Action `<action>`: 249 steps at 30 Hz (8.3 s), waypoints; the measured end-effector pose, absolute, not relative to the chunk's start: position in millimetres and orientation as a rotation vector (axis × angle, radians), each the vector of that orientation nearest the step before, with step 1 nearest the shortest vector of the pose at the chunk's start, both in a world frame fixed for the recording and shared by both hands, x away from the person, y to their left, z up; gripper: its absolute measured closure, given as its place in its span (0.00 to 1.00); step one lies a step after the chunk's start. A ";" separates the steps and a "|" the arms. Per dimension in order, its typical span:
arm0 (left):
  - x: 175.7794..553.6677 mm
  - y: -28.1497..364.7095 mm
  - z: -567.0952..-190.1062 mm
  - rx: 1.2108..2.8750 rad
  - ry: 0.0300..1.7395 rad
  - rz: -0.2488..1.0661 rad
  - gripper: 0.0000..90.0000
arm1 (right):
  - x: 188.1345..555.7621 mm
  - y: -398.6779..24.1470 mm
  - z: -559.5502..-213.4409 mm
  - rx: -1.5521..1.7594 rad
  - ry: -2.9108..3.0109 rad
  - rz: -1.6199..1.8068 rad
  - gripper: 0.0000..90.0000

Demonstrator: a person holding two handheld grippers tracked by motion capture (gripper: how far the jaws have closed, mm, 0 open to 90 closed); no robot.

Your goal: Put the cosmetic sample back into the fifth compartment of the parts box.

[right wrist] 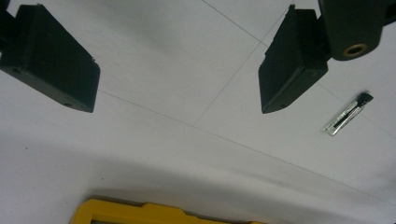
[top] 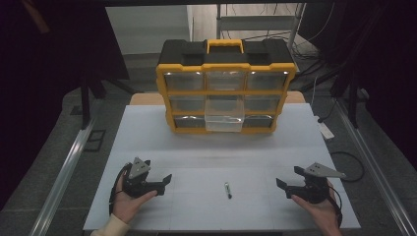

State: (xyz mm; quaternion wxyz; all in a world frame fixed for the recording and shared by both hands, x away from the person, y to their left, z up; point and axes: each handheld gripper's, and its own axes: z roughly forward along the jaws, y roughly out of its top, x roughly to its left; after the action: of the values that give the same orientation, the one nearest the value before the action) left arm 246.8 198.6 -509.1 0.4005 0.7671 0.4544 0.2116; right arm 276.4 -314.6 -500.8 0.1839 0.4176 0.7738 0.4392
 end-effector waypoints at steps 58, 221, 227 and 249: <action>247.3 196.5 -518.6 1.980 1.118 0.516 0.09 | 285.9 -300.2 -491.4 1.104 2.298 1.180 0.14; 248.7 193.6 -522.6 2.026 1.100 0.508 0.09 | 325.5 -118.5 -510.5 -0.269 3.106 0.603 0.25; 248.5 193.6 -522.5 2.027 1.099 0.508 0.09 | 326.9 -120.1 -509.4 -0.271 3.111 0.625 0.35; 247.9 194.1 -522.4 2.025 1.097 0.508 0.09 | 326.6 -127.4 -493.0 -0.208 3.053 0.726 0.44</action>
State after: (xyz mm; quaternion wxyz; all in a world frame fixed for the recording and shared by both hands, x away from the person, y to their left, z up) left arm 247.9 194.1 -522.4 0.3817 0.7935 0.4301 0.1990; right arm 326.6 -127.4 -493.0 -0.0018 -0.0663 0.9707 0.2309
